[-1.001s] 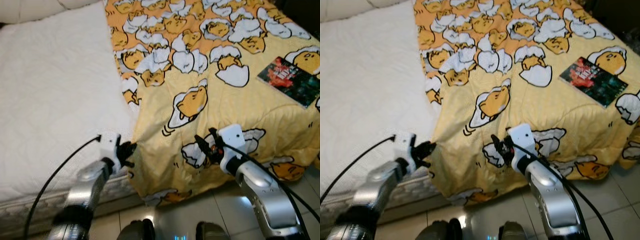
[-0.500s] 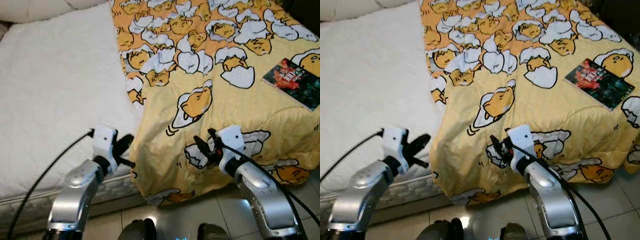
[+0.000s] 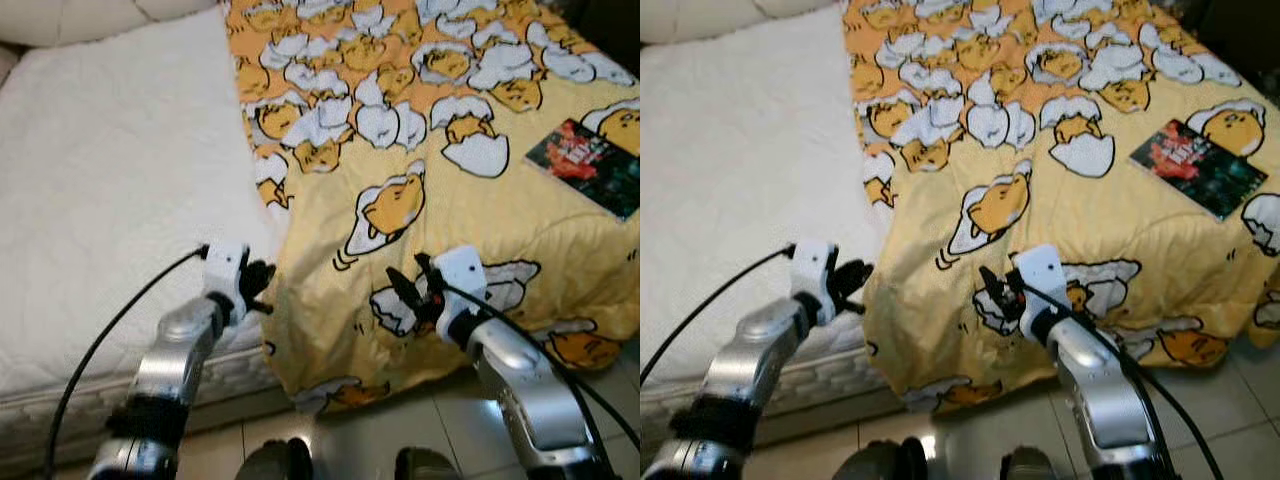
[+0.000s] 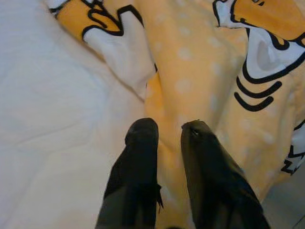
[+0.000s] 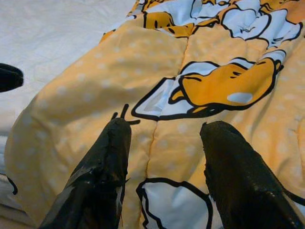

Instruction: Clean up the room

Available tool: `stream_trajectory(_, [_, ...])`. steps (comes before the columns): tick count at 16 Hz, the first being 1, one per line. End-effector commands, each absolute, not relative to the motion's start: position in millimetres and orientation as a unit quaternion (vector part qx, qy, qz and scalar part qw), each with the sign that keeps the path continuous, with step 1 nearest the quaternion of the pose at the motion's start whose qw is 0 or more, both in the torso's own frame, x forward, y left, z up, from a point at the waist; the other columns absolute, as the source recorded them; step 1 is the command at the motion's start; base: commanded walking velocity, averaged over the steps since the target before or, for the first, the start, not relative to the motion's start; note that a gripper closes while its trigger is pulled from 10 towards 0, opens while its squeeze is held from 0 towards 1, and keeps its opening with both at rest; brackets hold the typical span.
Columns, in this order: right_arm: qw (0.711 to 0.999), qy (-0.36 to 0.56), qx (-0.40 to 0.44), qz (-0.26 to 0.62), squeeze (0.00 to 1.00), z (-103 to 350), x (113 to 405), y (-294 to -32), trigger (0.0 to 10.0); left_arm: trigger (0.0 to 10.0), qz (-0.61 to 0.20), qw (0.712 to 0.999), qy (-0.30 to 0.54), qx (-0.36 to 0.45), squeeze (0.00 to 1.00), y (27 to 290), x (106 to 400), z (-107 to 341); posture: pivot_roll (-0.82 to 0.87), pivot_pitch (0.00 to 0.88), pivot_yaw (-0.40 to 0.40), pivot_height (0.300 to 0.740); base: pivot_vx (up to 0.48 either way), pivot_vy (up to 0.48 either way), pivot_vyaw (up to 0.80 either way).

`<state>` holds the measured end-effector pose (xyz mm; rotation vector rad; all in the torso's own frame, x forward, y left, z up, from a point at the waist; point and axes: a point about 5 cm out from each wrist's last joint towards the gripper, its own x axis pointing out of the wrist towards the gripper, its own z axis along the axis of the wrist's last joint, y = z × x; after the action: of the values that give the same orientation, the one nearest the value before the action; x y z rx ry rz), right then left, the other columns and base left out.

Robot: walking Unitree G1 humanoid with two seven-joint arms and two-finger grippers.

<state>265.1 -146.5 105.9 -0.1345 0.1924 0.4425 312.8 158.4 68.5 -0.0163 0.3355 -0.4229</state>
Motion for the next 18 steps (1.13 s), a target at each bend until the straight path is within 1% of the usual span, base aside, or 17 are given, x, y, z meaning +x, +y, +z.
stream_trajectory(1, [0.966,0.103,-0.063,0.227,0.0,103.6,263.5,-145.9,10.0,10.0,-0.203,0.963,0.177,-0.013,1.0,166.2,312.5,59.6,-0.15,0.127,0.11,0.74,0.0,0.0,0.0])
stream_trajectory(4, [0.96,0.108,-0.066,0.249,0.0,103.6,259.8,-145.4,10.0,10.0,-0.218,0.957,0.192,-0.016,1.0,160.9,317.0,50.9,-0.16,0.124,0.111,0.74,0.0,0.0,0.0])
stream_trajectory(7, [0.948,0.122,-0.07,0.286,0.0,102.4,253.0,-144.2,10.0,10.0,-0.225,0.953,0.202,-0.016,1.0,155.5,317.7,43.9,-0.16,0.114,0.105,0.74,0.0,0.0,0.0])
stream_trajectory(9, [0.943,0.128,-0.076,0.298,0.0,101.5,248.4,-145.7,10.0,10.0,-0.227,0.952,0.205,-0.02,1.0,152.7,316.7,38.5,-0.17,0.096,0.074,0.74,0.0,0.0,0.0])
stream_trajectory(11, [0.94,0.132,-0.076,0.305,0.0,101.1,246.2,-145.9,10.0,10.0,-0.229,0.951,0.205,-0.026,1.0,150.9,316.5,35.8,-0.18,0.093,0.059,0.74,0.0,0.0,0.0])
stream_trajectory(15, [0.931,0.141,-0.079,0.328,0.0,101.8,244.3,-142.8,10.0,10.0,-0.233,0.947,0.219,-0.033,1.0,146.3,314.9,28.7,-0.19,0.103,0.03,0.74,0.0,0.0,0.0])
stream_trajectory(16, [0.929,0.142,-0.081,0.331,0.0,102.7,245.1,-143.3,10.0,10.0,-0.236,0.945,0.223,-0.03,1.0,144.6,315.0,27.4,-0.2,0.109,0.027,0.74,0.0,0.0,0.0])
stream_trajectory(17, [0.927,0.146,-0.088,0.334,0.0,102.3,245.3,-146.6,10.0,10.0,-0.222,0.946,0.237,0.001,1.0,144.9,316.2,24.8,-0.2,0.122,0.021,0.74,0.0,0.0,0.0])
stream_trajectory(18, [0.926,0.147,-0.089,0.335,0.0,102.2,244.9,-147.1,10.0,10.0,-0.21,0.947,0.241,0.01,1.0,146.5,316.8,24.0,-0.2,0.127,0.023,0.74,0.0,0.0,0.0])
